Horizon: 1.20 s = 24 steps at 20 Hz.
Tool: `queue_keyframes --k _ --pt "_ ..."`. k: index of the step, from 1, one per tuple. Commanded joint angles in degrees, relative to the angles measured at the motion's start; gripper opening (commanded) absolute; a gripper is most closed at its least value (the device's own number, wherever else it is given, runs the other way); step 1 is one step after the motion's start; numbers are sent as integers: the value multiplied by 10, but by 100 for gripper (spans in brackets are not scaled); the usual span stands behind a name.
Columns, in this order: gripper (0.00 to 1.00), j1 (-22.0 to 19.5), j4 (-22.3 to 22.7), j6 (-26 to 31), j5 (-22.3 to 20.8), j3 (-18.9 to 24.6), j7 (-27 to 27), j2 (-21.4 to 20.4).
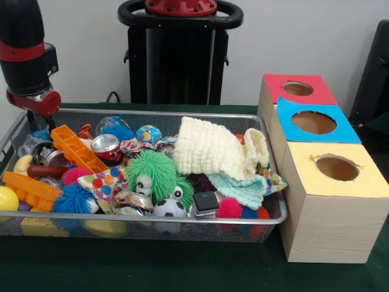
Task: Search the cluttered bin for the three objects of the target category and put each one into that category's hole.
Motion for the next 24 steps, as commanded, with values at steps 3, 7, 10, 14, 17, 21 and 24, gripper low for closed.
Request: queue_keyframes --k 3,7,10,14,17,21,24 --pt "100 -6 -52 -49 -9 35 44 34" --pt "0 -7 -52 -45 -9 37 41 34" --pt "0 -5 -54 -45 -10 36 40 34" --pt "0 -7 -56 -43 -11 39 36 34" --pt "0 -5 -56 -42 -10 37 38 33" --pt "0 -15 -45 -41 -6 56 31 18" --pt "0 -10 -34 -32 -2 54 36 -1"
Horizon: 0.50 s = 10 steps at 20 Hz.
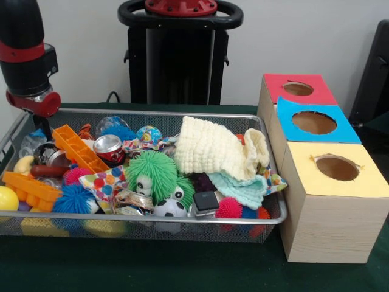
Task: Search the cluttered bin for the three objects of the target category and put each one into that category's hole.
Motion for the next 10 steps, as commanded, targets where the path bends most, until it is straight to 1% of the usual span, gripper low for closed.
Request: queue_keyframes --k 1,3,10 --pt "0 -8 -27 -32 -2 51 37 -9" --pt "0 -5 -24 -29 -4 50 37 -17" --pt "0 -7 -23 -30 -12 50 29 -15"
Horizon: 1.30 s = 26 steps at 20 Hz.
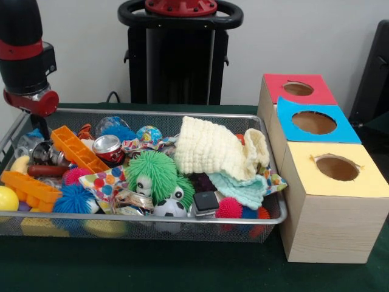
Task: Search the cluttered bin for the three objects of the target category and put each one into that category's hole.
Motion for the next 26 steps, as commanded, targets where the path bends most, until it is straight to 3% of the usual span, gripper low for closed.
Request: queue_keyframes --k 1,4,5,14,26 --pt "0 -6 -24 -25 -11 42 30 -6" --pt "0 -2 -28 -16 -9 38 30 -6" --pt "100 -1 -30 -12 -8 37 30 -6" --pt "100 17 -34 14 -2 21 37 -14" --pt "100 17 -24 1 -2 23 41 -24"
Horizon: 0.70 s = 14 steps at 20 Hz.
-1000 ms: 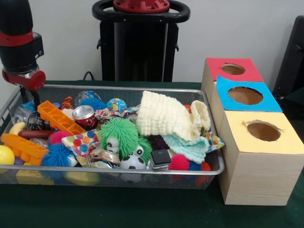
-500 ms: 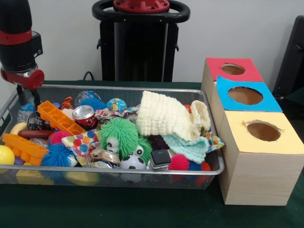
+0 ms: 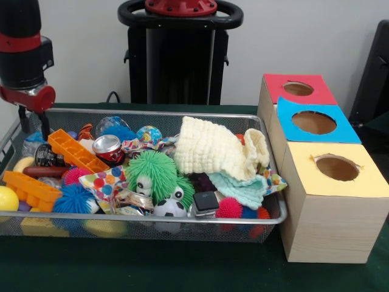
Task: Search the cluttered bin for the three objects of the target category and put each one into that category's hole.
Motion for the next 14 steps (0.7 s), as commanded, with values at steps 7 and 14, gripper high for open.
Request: queue_keyframes --k 7,14 --pt "100 4 -10 -9 -4 19 49 -5" --pt "100 6 -22 -2 3 19 52 8"
